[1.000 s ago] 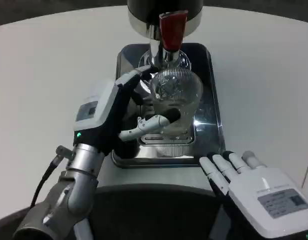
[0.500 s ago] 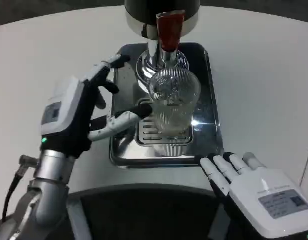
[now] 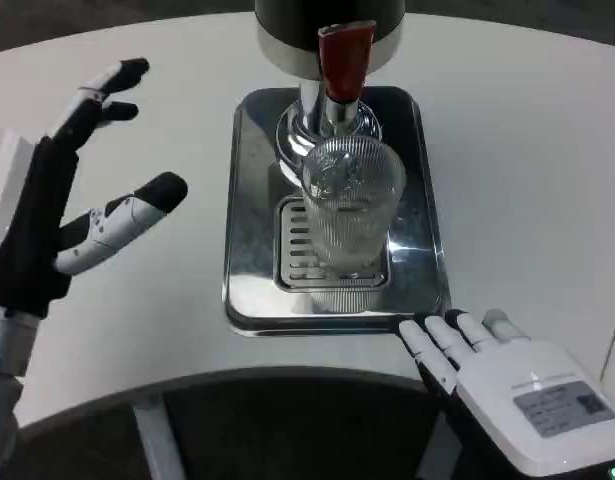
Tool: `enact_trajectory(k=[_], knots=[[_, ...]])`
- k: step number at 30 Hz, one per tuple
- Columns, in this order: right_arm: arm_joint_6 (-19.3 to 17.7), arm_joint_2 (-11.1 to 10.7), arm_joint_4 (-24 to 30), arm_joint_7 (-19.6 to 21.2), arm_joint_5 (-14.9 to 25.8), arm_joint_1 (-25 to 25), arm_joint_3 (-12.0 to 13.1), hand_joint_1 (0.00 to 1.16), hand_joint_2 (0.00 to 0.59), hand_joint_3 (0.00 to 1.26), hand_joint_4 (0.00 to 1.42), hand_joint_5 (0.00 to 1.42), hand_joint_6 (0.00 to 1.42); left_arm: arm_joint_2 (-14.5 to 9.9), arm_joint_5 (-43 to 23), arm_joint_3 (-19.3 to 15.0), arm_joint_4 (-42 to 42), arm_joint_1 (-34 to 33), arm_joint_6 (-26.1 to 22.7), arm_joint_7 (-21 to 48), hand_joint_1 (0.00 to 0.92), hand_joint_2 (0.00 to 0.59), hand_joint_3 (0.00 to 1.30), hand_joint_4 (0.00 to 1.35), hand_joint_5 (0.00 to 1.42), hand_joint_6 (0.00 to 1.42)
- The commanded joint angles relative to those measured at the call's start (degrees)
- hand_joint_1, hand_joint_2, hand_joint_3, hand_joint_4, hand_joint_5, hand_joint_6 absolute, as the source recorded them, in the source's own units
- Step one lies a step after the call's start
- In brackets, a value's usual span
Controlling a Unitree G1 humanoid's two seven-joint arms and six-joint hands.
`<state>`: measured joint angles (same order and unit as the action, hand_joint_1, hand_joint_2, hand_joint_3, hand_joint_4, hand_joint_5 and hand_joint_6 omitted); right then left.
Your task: Grasp the cup under the faucet to collect the drink, then remove the cup.
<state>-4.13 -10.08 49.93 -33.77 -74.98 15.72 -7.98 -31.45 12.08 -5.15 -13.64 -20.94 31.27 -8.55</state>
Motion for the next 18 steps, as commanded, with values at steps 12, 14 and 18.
enact_trajectory(k=[12, 14, 18], knots=[[0.15, -0.15, -0.64, -0.36, -0.73, -1.10, -0.74, 0.65, 0.285, 0.00, 0.00, 0.00, 0.00, -6.33, -27.22, -3.88, 5.84, -3.94, -7.91, 33.61, 0.000, 0.061, 0.00, 0.00, 0.00, 0.00], [0.24, -0.14, -0.67, -0.46, -0.87, -1.18, -0.80, 0.65, 0.285, 0.00, 0.00, 0.00, 0.00, -7.01, -31.47, -4.25, 6.34, -5.73, -11.25, 38.53, 0.000, 0.063, 0.00, 0.00, 0.00, 0.00], [0.38, -0.13, -0.85, -0.54, -1.07, -1.45, -0.93, 0.65, 0.285, 0.00, 0.00, 0.00, 0.00, -8.27, -38.22, -5.19, 7.06, -9.37, -17.00, 47.29, 0.000, 0.065, 0.00, 0.00, 0.00, 0.00]])
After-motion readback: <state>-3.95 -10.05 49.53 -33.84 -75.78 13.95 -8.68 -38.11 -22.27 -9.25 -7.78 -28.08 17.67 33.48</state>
